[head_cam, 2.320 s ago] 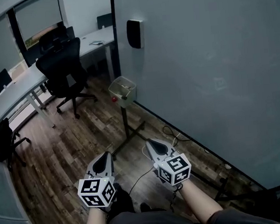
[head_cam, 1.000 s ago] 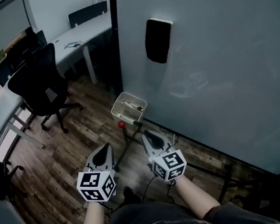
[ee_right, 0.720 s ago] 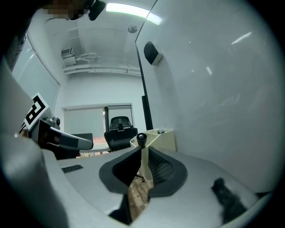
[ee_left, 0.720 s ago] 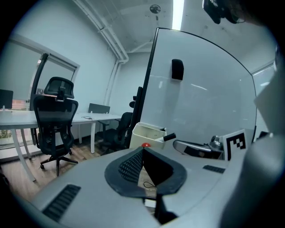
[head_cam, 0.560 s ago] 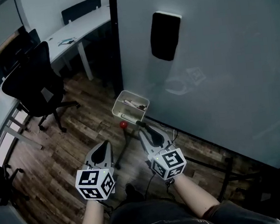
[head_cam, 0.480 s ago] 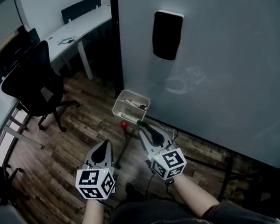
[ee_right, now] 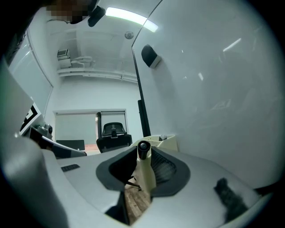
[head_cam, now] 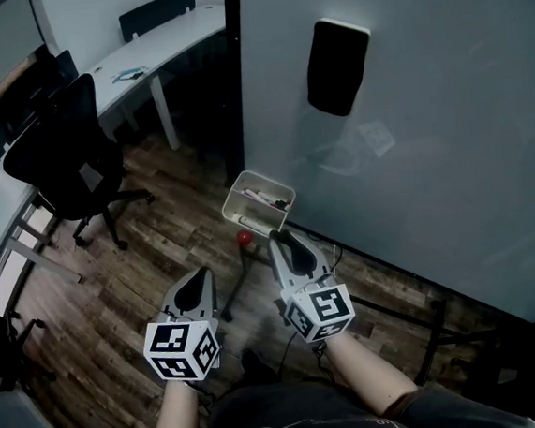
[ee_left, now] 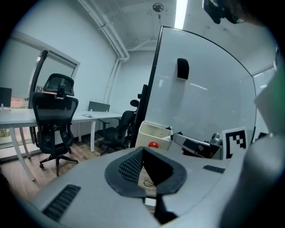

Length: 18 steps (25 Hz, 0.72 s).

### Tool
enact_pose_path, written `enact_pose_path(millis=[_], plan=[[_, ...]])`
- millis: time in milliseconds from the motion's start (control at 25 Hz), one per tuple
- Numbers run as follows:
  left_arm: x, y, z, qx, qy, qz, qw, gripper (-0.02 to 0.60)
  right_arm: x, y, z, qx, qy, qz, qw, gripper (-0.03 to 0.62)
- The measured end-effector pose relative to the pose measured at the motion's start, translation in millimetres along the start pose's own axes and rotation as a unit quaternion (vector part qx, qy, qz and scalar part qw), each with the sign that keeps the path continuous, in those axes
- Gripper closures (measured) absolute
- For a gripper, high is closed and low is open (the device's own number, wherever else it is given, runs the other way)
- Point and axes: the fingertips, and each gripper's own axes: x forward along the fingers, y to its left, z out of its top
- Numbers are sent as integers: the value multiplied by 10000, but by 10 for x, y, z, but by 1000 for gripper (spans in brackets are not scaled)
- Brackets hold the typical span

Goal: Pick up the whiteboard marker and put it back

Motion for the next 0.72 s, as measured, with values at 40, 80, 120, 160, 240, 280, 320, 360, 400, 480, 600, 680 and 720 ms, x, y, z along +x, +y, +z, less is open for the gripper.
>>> enact_pose_path(millis=[40,80,120,160,240,280,320,360,400,480,600,680,720], plan=[[0,13,-1,-3,4,6,10000,568,12,5,4,-21,-3,1,10000,500],[1,25,-1,-6,8,9,10000,568,26,9,6,-51,-1,-3,10000,500],[1,37,-1,-9,11,11,10000,568,39,12,8,-82,7,-10,10000,500],[-1,48,-2,-10,15,13,10000,567,49,16,8,-105,20,-14,9999,500],[-5,68,-9,-10,21,21,10000,568,52,13,9,-118,30,-22,9999,503],[-7,78,-11,-9,23,27,10000,568,48,10,12,-115,24,-18,9999,504],[-7,88,-12,-9,23,34,10000,568,46,11,22,-118,14,-3,9999,505],[-7,95,-10,-12,20,39,10000,568,45,18,39,-134,6,18,9999,507],[-8,98,-7,-17,17,41,10000,568,44,28,63,-163,-2,39,9999,507],[-13,86,-3,-17,10,35,10000,568,32,36,124,-234,-52,55,9997,508],[-20,53,-6,0,-2,18,10000,568,-4,50,246,-331,-199,81,9992,510],[-26,33,6,12,-19,12,10000,568,-24,61,337,-346,-281,129,9989,510],[-30,19,17,19,-31,8,10000,568,-39,58,386,-348,-329,142,9988,510]])
